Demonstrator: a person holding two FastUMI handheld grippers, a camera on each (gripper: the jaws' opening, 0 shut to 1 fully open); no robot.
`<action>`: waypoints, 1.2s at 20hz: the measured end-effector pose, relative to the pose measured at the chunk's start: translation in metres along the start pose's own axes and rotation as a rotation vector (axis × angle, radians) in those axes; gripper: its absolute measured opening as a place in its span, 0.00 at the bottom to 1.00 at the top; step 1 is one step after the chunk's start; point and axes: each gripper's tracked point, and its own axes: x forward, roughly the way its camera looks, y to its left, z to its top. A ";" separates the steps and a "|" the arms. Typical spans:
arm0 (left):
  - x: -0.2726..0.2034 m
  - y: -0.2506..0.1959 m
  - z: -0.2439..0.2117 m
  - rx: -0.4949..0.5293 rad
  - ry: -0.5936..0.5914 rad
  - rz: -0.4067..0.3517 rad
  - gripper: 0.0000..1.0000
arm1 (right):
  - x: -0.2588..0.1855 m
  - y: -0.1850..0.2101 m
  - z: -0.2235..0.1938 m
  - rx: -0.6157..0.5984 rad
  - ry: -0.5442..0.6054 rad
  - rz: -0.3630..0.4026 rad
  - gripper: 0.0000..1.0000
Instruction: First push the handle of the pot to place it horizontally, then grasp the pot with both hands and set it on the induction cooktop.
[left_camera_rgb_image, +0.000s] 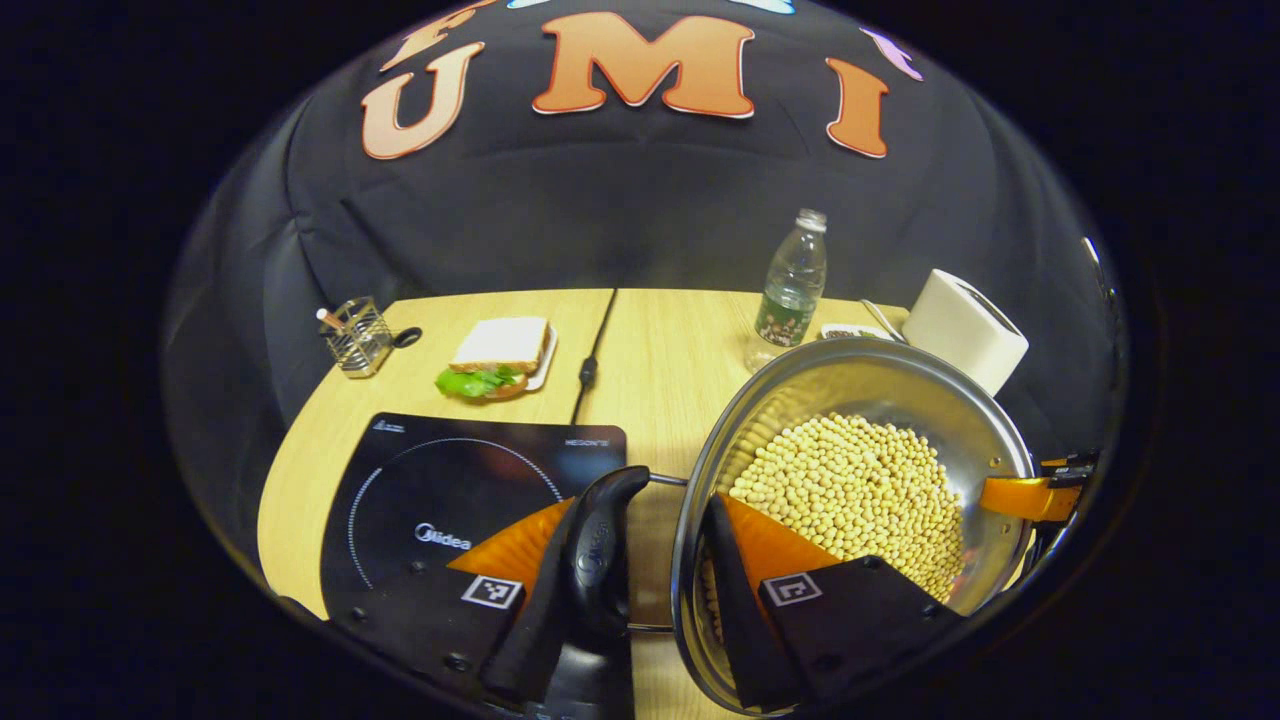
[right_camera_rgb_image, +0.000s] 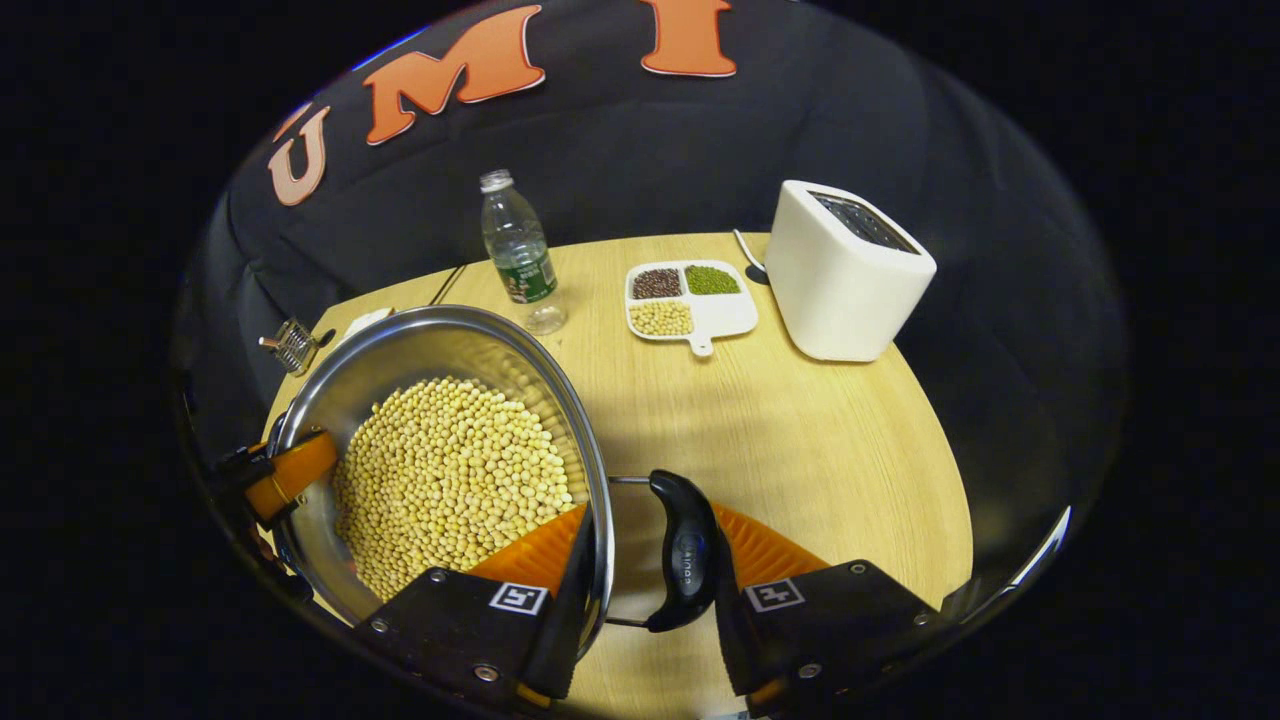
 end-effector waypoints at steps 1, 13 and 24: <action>-0.007 0.008 0.001 -0.020 0.000 0.009 0.73 | 0.001 -0.001 0.003 -0.007 -0.008 0.006 0.53; -0.062 0.119 0.034 -0.114 -0.057 0.134 0.73 | 0.011 -0.007 0.025 -0.118 -0.060 0.083 0.53; -0.083 0.203 0.087 -0.083 -0.064 0.175 0.71 | 0.012 -0.008 0.026 -0.105 -0.051 0.095 0.57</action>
